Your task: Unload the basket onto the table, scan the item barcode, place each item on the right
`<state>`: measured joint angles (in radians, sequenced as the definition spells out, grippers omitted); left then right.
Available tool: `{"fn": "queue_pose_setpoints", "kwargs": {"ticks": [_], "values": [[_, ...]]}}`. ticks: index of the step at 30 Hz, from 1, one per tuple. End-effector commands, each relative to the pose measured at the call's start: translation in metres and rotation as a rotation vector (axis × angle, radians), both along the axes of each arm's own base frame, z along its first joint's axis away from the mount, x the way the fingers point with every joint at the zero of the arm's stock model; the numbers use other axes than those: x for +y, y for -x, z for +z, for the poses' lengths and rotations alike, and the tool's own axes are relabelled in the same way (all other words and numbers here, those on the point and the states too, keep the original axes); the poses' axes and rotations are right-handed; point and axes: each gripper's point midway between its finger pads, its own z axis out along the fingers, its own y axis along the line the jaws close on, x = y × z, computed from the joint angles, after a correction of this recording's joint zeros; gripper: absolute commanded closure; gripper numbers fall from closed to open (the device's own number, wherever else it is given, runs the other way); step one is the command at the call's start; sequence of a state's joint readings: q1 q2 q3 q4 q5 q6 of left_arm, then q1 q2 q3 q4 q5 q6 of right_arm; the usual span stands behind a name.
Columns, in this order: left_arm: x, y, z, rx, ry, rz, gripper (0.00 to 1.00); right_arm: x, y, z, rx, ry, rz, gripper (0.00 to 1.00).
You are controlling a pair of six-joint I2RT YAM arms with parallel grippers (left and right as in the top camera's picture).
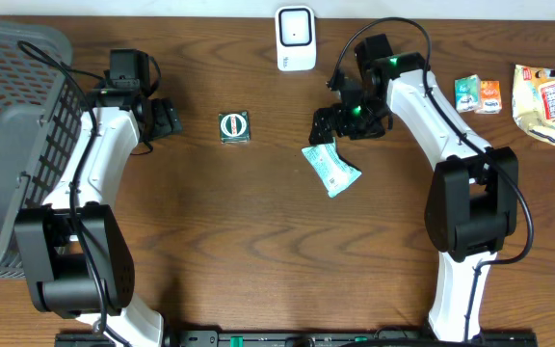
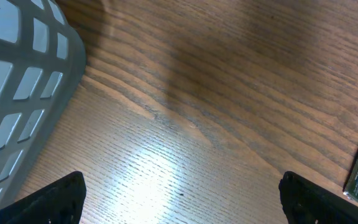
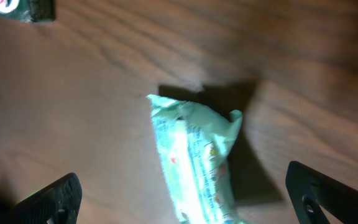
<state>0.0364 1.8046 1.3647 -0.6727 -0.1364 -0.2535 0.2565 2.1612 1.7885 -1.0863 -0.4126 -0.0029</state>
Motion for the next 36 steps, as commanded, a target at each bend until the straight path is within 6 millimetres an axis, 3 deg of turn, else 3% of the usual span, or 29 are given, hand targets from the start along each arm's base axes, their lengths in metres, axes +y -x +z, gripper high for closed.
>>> {"fn": "queue_pose_setpoints", "kwargs": {"ticks": [1, 7, 15, 21, 23, 27, 31, 36], "values": [[0.001, 0.002, -0.002, 0.009, -0.009, -0.01, 0.02, -0.011, -0.012, -0.004, -0.054, 0.073, 0.001, 0.01], [0.001, 0.002, -0.002, 0.009, -0.009, -0.01, 0.03, -0.01, -0.02, -0.003, -0.09, 0.073, -0.001, 0.01], [0.001, 0.002, -0.002, 0.009, -0.009, -0.01, 0.02, -0.014, -0.007, -0.021, -0.046, 0.085, 0.001, 0.01], [0.001, 0.002, -0.002, 0.009, -0.009, -0.01, 0.03, -0.01, 0.008, -0.047, -0.009, 0.046, 0.005, 0.14], [0.001, 0.002, -0.002, 0.009, -0.009, -0.01, 0.02, -0.003, 0.016, -0.055, 0.011, -0.01, 0.011, 0.2], [0.001, 0.002, -0.002, 0.009, -0.009, -0.01, 0.02, 0.0, 0.026, -0.065, 0.037, -0.038, 0.013, 0.43], [0.001, 0.002, -0.002, 0.009, -0.009, -0.01, 0.02, 0.005, 0.033, -0.064, 0.067, -0.075, 0.017, 0.77], [0.001, 0.002, -0.002, 0.009, -0.009, -0.01, 0.02, 0.012, 0.034, -0.059, 0.077, -0.121, 0.021, 0.99]]}}
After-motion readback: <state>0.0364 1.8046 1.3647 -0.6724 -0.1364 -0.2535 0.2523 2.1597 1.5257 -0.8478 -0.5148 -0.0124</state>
